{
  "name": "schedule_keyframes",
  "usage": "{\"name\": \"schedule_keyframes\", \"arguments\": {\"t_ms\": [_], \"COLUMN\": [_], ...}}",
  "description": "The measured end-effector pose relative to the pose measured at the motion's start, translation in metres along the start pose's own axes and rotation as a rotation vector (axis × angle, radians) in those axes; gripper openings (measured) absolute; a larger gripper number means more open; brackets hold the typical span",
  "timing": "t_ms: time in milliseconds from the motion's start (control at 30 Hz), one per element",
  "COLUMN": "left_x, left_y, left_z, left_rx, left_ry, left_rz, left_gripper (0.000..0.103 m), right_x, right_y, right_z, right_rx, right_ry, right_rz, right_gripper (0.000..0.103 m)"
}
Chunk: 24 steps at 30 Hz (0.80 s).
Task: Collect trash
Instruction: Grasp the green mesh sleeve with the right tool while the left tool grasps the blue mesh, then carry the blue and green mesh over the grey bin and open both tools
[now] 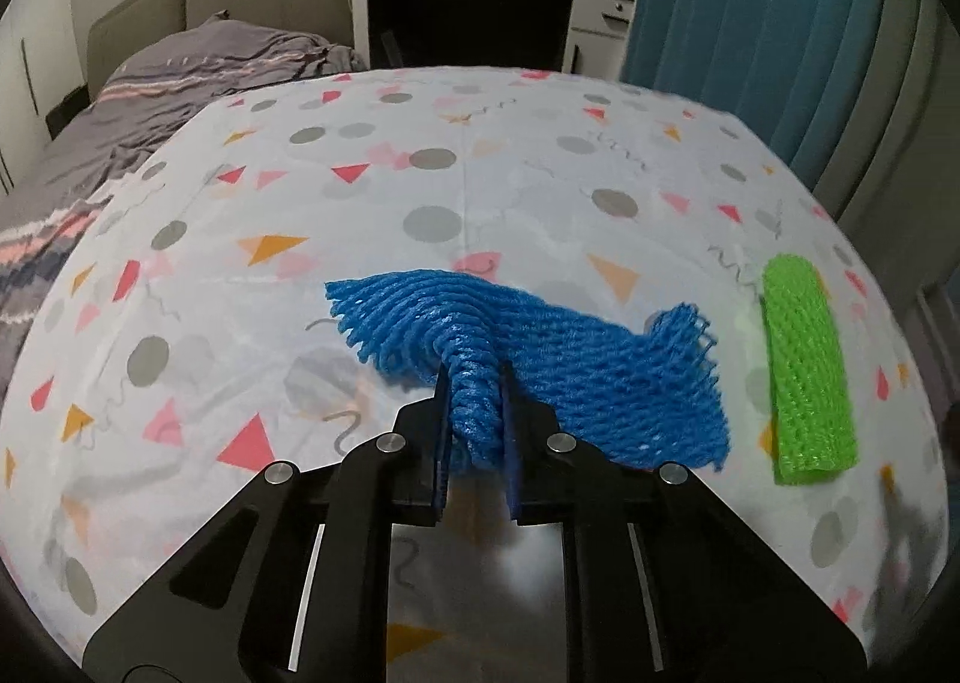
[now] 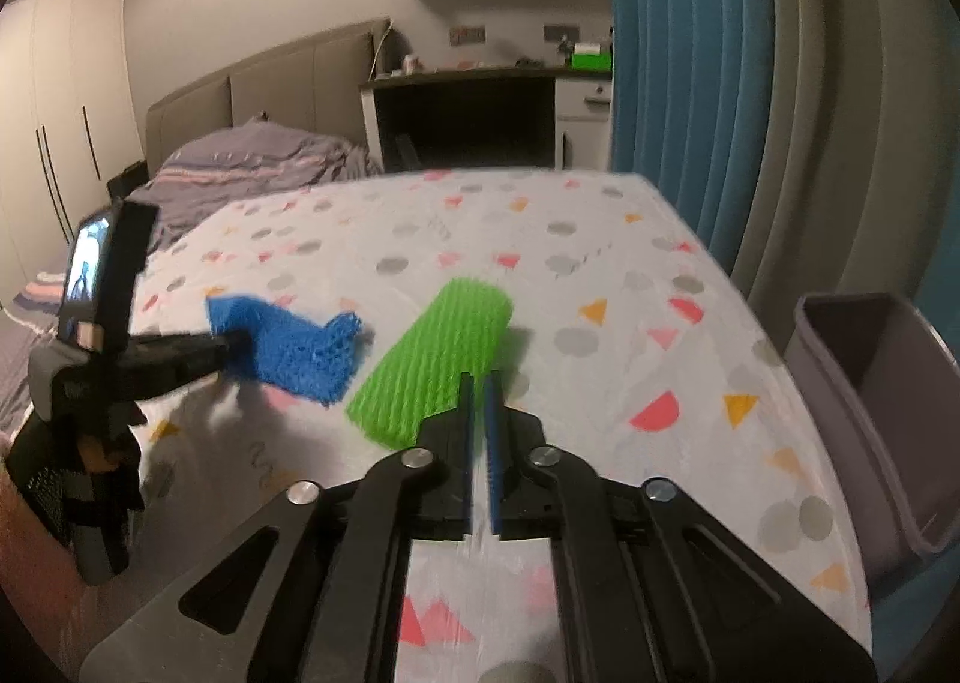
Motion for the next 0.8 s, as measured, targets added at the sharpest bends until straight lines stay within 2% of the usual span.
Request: {"name": "schedule_keyframes", "arguments": {"t_ms": [67,200,333,433,500,567,600,667,733,800], "left_x": [-0.001,0.000,0.001,0.000,0.000,0.000,0.000,-0.001,-0.002,-0.004], "left_y": [-0.004,-0.010,-0.010,-0.011,-0.012,-0.012,-0.013,-0.014,-0.015,-0.019], "left_z": [0.004,0.014,0.022,0.025,0.027,0.029,0.029,0.029,0.028,0.026], "left_rx": [-0.010,-0.022,-0.033,-0.037,-0.041,-0.047,-0.049,-0.053,-0.063,-0.072], "left_ry": [-0.028,-0.080,-0.108,-0.111,-0.114,-0.115,-0.114,-0.111,-0.110,-0.109], "left_rz": [-0.013,-0.029,-0.026,-0.026,-0.022,-0.023,-0.024,-0.026,-0.027,-0.029], "left_gripper": [0.013,0.013,0.013,0.013,0.013,0.013,0.013,0.013,0.013,0.013], "right_x": [-0.003,0.002,0.013,0.018,0.019,0.020,0.020,0.019,0.017,0.015], "right_y": [0.005,0.027,0.054,0.076,0.086,0.089,0.088,0.086,0.083,0.078], "right_z": [0.002,0.005,0.013,0.022,0.024,0.025,0.026,0.026,0.024,0.021], "right_rx": [0.010,0.046,0.068,0.067,0.077,0.073,0.071,0.072,0.072,0.074], "right_ry": [-0.001,0.026,0.037,0.034,0.043,0.040,0.037,0.032,0.028,0.032], "right_rz": [0.015,0.057,0.099,0.147,0.170,0.175,0.173,0.169,0.162,0.147], "right_gripper": [0.045,0.049,0.060,0.060,0.057,0.039,0.036,0.019,0.013,0.012]}}
Point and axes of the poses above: each gripper's, at about its wrist camera, not at the fingertips, and y roughly the way its jaws point, z to its left, x to its top, the point moved 1 cm from there along y, roughly the way its jaws point, and after that the axes turned 15 degrees about -y, right-handed, at the moved point
